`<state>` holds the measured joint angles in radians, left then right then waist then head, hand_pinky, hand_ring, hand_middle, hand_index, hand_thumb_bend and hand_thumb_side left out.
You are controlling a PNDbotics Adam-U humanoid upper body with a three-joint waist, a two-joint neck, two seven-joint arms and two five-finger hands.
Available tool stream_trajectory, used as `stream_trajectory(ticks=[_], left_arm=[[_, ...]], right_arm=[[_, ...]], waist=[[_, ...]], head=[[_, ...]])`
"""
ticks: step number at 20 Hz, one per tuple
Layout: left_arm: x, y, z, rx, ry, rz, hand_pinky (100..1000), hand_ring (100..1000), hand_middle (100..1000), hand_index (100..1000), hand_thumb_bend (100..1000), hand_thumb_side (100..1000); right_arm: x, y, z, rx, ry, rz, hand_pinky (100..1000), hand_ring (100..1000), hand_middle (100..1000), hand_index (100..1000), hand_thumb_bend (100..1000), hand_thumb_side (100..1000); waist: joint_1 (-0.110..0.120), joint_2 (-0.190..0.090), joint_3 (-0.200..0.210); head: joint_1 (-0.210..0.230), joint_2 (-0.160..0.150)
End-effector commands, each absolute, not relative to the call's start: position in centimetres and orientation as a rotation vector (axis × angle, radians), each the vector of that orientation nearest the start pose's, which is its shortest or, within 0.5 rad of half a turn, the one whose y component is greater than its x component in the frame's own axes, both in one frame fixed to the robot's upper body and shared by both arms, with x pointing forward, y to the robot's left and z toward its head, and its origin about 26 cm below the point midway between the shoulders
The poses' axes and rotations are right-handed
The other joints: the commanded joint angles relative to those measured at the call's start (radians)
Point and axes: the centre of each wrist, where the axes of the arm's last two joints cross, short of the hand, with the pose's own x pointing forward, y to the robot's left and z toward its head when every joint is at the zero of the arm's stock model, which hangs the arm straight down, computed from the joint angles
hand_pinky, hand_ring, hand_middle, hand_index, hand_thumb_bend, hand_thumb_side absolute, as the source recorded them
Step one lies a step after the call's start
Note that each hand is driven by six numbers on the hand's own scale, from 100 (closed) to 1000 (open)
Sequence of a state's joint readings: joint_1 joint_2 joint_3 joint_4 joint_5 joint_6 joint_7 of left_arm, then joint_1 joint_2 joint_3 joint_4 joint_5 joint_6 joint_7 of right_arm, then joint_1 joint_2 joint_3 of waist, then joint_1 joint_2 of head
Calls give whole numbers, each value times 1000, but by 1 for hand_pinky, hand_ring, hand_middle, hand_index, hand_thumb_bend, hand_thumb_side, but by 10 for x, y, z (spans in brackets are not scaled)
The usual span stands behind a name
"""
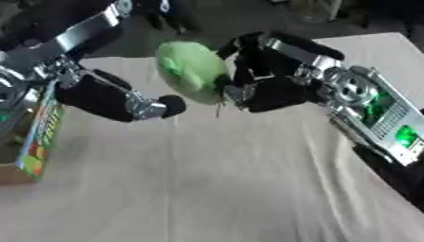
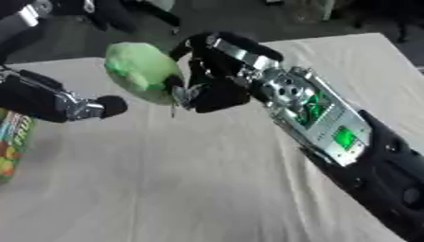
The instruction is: Pick up the objects with one hand, pass them to the other hand, and then place them into the box on the other side of the table.
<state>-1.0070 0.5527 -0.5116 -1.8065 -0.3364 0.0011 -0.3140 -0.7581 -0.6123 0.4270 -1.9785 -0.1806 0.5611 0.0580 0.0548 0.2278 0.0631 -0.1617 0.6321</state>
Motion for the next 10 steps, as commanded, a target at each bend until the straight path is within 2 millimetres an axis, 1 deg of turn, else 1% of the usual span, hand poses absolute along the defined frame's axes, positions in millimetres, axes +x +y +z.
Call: stream_trajectory(ticks=[1,7,10], left_arm=[[333,129,326,-592,2685,1998,691,725,694,761,645,100],[338,131,321,-677,2658,1990,715,752,730,770,722,100],[339,131,320,-698,2652,1974,708,743,717,767,691,100]], right_arm=[[298,-167,299,-93,-1908,1003,605,479,222,390,100,100],[298,-167,300,-89,-1912,1015,604,479,222,389,100,100],[298,-167,300,-85,-1913,1022,603,478,222,389,100,100]], waist=[[-3,-24,0],[-2,-23,-3],[-3,-22,-5]], head=[[2,2],[0,-1],[0,-2]])
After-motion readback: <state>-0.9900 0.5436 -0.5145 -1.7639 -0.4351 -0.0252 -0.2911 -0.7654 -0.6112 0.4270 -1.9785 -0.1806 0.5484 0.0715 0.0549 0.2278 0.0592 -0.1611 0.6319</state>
